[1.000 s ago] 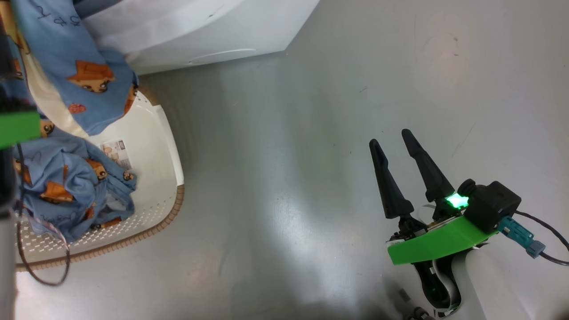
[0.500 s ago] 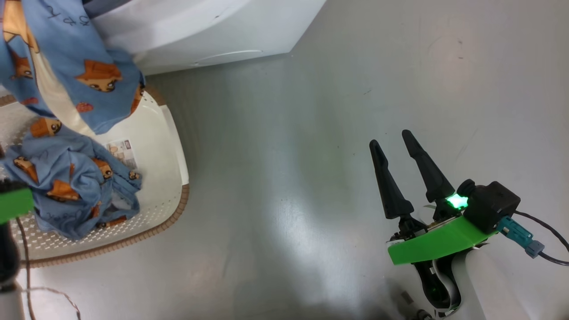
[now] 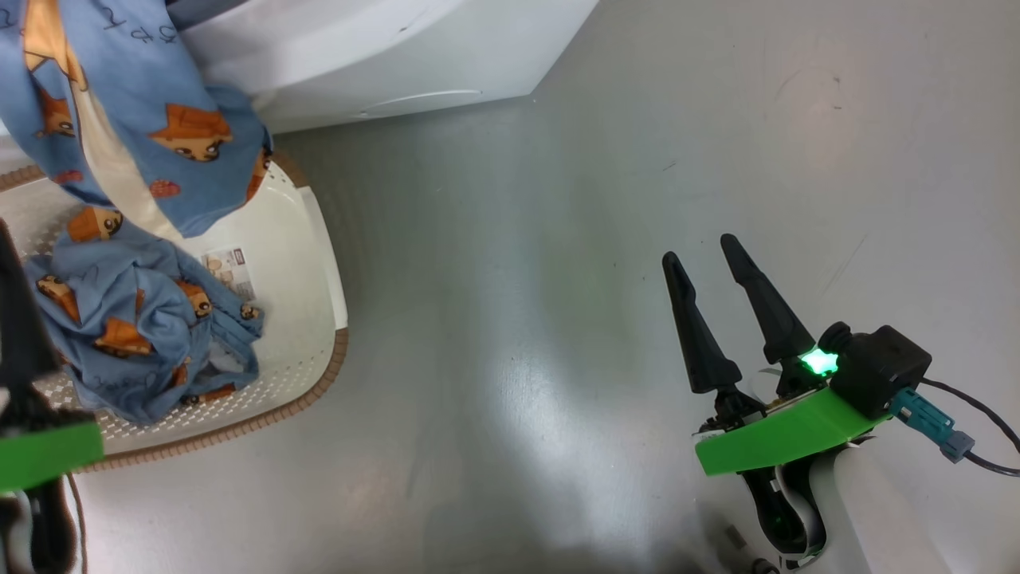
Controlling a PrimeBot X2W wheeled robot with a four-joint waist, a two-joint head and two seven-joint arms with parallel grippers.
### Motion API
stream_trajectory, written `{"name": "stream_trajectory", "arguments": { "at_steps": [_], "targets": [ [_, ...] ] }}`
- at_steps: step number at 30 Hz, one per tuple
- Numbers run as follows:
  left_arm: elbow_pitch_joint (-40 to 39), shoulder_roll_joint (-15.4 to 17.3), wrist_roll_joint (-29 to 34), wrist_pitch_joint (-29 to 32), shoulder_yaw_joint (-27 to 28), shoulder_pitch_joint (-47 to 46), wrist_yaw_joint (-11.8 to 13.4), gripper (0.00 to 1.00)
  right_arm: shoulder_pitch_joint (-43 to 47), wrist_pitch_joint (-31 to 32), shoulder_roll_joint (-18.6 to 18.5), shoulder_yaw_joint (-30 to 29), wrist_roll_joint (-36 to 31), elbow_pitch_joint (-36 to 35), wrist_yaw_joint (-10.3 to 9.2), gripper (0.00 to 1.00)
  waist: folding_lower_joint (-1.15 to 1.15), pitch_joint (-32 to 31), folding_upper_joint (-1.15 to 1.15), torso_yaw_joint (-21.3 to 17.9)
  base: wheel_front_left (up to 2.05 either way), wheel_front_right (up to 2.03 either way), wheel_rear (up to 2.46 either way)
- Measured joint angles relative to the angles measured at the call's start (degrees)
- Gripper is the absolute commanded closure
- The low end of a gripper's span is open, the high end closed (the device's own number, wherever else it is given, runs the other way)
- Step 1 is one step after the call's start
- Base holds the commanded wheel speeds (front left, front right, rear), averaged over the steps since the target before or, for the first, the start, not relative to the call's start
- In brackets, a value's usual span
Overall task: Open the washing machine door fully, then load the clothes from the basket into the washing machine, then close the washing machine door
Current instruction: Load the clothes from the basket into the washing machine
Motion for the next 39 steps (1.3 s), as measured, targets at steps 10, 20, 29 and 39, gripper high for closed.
{"name": "stream_trajectory", "arguments": {
  "at_steps": [10,20,29,39],
  "targets": [
    [0.27,-1.29,0.38,0.0,0.19,5.47,0.0,0.0,-0.01,0.0,-0.01,0.0,-0.01,0.0,0.0,0.0,0.0,0.23,0.0,-0.19,0.0,0.0,0.0],
    [0.63,-2.08,0.66,0.0,-0.77,10.87,-0.01,0.0,-0.27,0.0,-0.01,0.03,-0.01,0.05,0.0,0.0,0.0,0.2,0.0,-0.45,0.0,0.0,0.0],
    [1.93,-2.16,0.37,0.01,-0.81,12.52,-0.01,0.0,-0.28,0.0,-0.01,0.12,-0.01,0.24,0.0,0.0,0.0,0.08,0.0,-0.42,0.0,0.0,0.0],
    [2.82,-1.99,0.2,0.01,-1.74,12.6,-0.01,0.0,-0.29,0.0,-0.01,0.22,-0.01,0.55,0.0,0.0,0.0,-0.49,0.0,-0.55,0.0,0.0,0.0]
  ]
}}
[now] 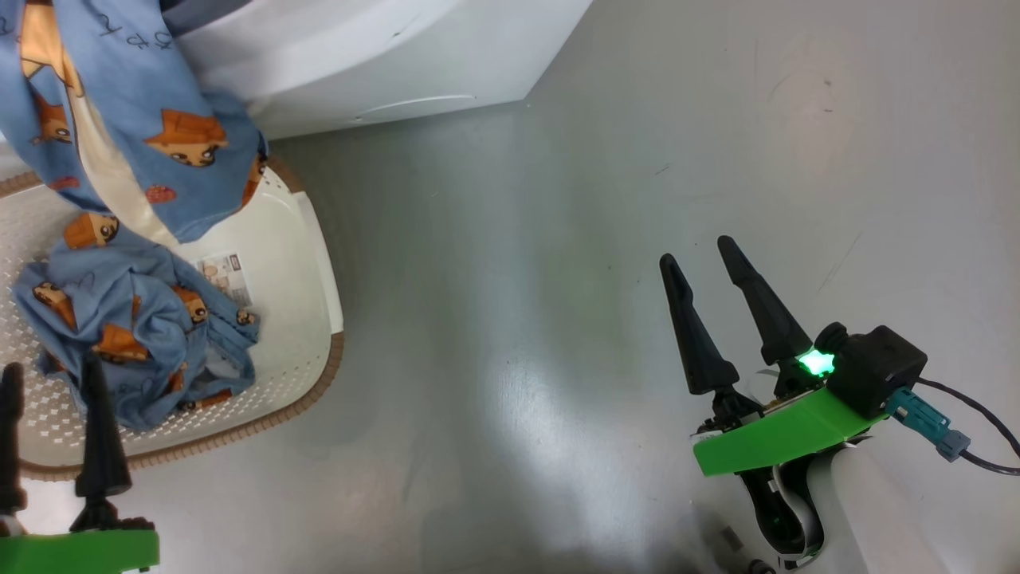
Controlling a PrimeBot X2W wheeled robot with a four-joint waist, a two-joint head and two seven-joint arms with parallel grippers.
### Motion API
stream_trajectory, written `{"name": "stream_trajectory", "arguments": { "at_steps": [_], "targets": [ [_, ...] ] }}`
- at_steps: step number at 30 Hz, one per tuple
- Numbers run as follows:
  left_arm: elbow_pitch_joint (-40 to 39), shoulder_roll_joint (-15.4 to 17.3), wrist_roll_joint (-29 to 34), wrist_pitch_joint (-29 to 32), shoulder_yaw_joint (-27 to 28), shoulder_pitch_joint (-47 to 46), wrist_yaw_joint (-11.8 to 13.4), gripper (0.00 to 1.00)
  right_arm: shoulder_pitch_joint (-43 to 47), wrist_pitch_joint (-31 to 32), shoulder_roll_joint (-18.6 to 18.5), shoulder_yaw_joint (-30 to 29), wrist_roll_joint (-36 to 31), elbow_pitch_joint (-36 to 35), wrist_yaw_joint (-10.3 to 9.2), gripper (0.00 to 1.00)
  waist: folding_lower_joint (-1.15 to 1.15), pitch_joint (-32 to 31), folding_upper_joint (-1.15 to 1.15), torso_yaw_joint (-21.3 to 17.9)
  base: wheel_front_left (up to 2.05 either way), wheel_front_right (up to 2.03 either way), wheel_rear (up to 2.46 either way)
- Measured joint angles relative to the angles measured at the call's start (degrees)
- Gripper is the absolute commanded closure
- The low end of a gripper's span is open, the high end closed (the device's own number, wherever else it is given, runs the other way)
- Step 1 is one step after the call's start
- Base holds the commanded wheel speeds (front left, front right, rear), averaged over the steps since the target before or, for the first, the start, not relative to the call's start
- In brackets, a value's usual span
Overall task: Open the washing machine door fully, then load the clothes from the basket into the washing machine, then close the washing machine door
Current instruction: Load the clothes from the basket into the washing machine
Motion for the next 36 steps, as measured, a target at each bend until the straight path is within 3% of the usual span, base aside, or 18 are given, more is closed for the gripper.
{"name": "stream_trajectory", "arguments": {
  "at_steps": [11,25,36],
  "targets": [
    [2.86,1.62,-1.86,0.0,-4.32,-5.74,0.0,0.0,-0.01,0.0,0.0,0.47,0.01,0.26,0.0,0.0,0.0,-0.37,0.0,-0.67,0.0,0.0,0.0],
    [14.05,4.55,-2.61,0.21,-9.37,-19.29,0.0,0.0,-0.01,0.01,-0.01,0.83,0.2,0.22,0.0,0.0,0.0,0.09,0.0,-1.62,0.0,0.0,0.0],
    [24.06,6.66,-3.54,3.72,-10.81,-28.99,0.0,0.0,-0.23,0.01,0.0,1.62,1.19,0.12,0.0,0.0,0.0,1.22,0.0,-3.03,0.0,0.0,0.0]
  ]
}}
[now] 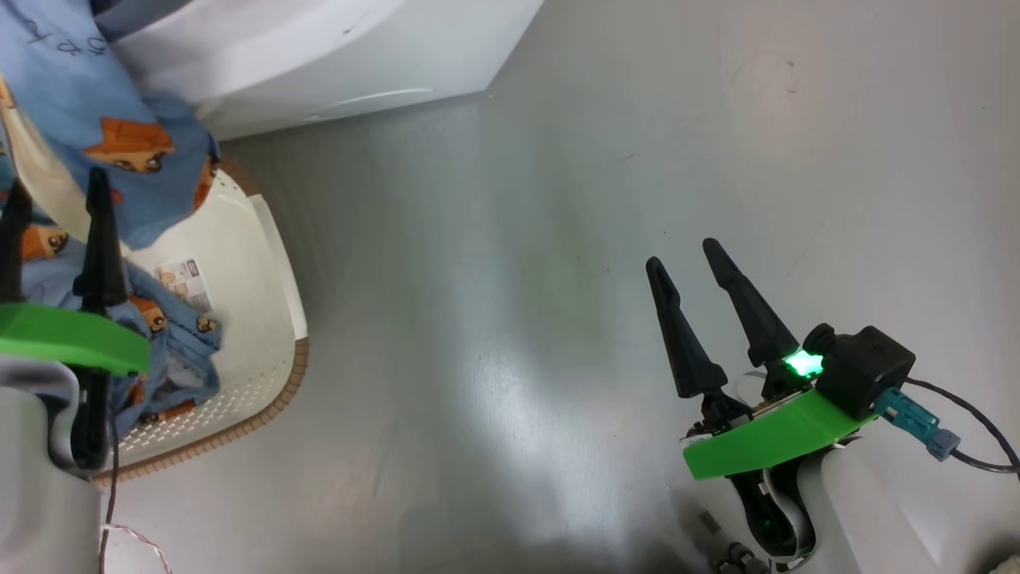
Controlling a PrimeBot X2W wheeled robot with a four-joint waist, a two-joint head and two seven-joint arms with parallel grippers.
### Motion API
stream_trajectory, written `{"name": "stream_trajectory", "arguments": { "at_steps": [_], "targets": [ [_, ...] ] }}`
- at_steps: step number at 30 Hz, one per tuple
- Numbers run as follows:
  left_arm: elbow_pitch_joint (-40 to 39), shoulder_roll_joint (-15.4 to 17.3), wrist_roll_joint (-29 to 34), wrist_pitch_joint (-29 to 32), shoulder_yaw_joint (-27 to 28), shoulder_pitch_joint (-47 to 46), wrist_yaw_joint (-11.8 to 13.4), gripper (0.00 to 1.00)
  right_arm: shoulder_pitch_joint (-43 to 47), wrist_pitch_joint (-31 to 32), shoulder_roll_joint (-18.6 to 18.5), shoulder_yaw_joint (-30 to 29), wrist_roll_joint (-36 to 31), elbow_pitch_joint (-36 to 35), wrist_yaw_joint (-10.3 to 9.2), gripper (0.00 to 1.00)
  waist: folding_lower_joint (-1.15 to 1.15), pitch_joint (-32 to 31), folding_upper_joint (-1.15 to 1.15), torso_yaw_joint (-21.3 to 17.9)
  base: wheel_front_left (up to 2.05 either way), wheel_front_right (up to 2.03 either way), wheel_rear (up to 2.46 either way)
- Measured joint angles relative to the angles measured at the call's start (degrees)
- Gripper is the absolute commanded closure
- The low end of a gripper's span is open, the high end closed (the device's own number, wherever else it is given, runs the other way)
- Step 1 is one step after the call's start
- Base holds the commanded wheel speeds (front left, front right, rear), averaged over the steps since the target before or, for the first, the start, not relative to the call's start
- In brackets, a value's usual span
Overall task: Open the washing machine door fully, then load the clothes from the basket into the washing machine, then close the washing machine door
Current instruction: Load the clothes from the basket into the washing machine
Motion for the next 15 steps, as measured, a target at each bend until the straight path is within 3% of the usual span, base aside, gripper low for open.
{"name": "stream_trajectory", "arguments": {
  "at_steps": [12,13,14,15],
  "targets": [
    [7.02,1.94,-5.68,1.37,-2.96,-6.19,0.0,0.03,-0.21,-0.01,0.01,0.33,0.51,-0.25,0.0,0.0,0.0,1.55,0.0,-0.83,0.0,0.0,0.0],
    [7.42,2.11,-6.04,1.26,-3.21,-6.74,0.0,0.42,-0.47,-0.01,0.01,0.36,0.51,-0.24,0.0,0.0,0.0,1.66,0.0,-0.87,0.0,0.0,0.0],
    [7.81,2.26,-6.19,0.9,-3.56,-7.17,0.0,0.66,-0.66,-0.01,0.01,0.37,0.52,-0.25,0.0,0.0,0.0,1.74,0.0,-0.92,0.0,0.0,0.0],
    [8.2,2.44,-6.43,0.66,-4.04,-7.54,0.0,0.98,-0.68,-0.01,0.01,0.36,0.63,-0.26,0.0,0.0,0.0,1.79,0.0,-0.96,0.0,0.0,0.0]
  ]
}}
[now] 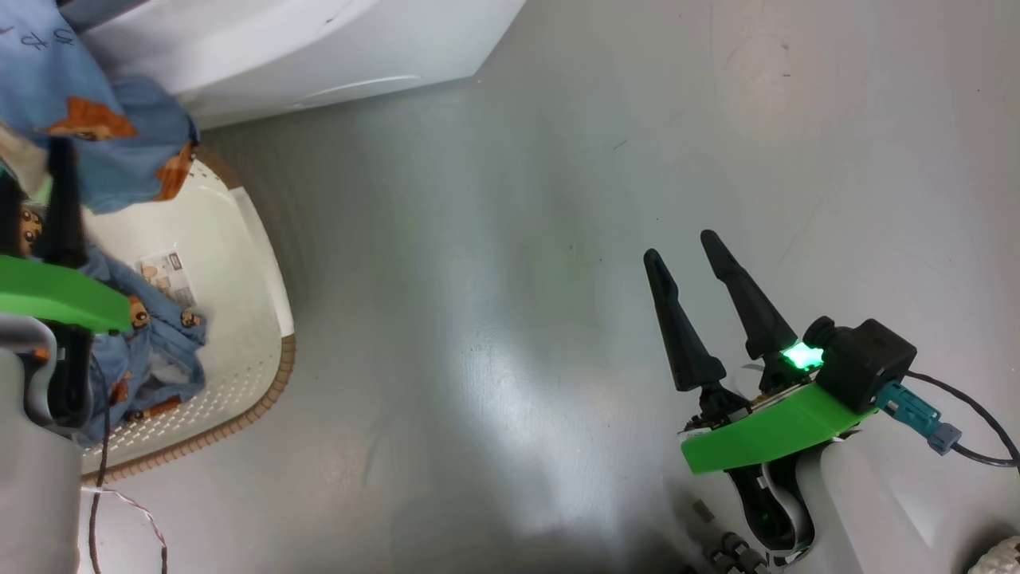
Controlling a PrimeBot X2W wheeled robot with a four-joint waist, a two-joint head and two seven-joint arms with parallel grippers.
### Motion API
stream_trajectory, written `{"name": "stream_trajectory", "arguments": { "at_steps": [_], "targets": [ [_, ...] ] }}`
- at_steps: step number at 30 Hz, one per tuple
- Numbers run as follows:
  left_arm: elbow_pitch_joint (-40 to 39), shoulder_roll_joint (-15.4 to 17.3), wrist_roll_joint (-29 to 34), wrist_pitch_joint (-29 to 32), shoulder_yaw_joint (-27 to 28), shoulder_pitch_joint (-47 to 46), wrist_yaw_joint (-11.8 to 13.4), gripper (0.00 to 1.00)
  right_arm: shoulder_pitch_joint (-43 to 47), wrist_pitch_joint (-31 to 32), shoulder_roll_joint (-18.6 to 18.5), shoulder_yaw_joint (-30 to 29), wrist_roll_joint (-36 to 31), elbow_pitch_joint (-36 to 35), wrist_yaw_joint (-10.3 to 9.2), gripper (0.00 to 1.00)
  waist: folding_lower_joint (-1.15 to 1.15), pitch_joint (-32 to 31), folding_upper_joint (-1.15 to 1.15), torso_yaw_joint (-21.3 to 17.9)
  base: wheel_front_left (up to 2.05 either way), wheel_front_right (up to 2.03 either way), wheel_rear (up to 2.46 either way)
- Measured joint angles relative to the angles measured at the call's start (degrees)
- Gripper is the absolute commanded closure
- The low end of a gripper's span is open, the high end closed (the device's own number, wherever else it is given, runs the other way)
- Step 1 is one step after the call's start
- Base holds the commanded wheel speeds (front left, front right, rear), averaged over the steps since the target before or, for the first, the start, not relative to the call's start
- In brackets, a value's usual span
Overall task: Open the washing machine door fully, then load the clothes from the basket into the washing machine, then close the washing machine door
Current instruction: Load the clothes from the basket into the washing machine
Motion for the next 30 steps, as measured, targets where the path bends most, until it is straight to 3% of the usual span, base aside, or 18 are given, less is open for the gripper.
{"name": "stream_trajectory", "arguments": {
  "at_steps": [14,30],
  "targets": [
    [-0.75,0.7,-0.58,-3.58,-3.08,-0.32,0.01,1.0,-0.01,0.0,0.0,-0.19,0.38,0.69,0.0,0.0,0.0,-0.96,0.0,0.62,0.0,0.0,0.0],
    [-22.7,2.69,2.08,-2.07,-1.45,4.86,4.28,1.0,0.01,0.0,-0.01,-0.38,0.42,1.35,0.0,0.0,0.0,-3.21,0.0,1.78,0.0,0.0,0.0]
  ]
}}
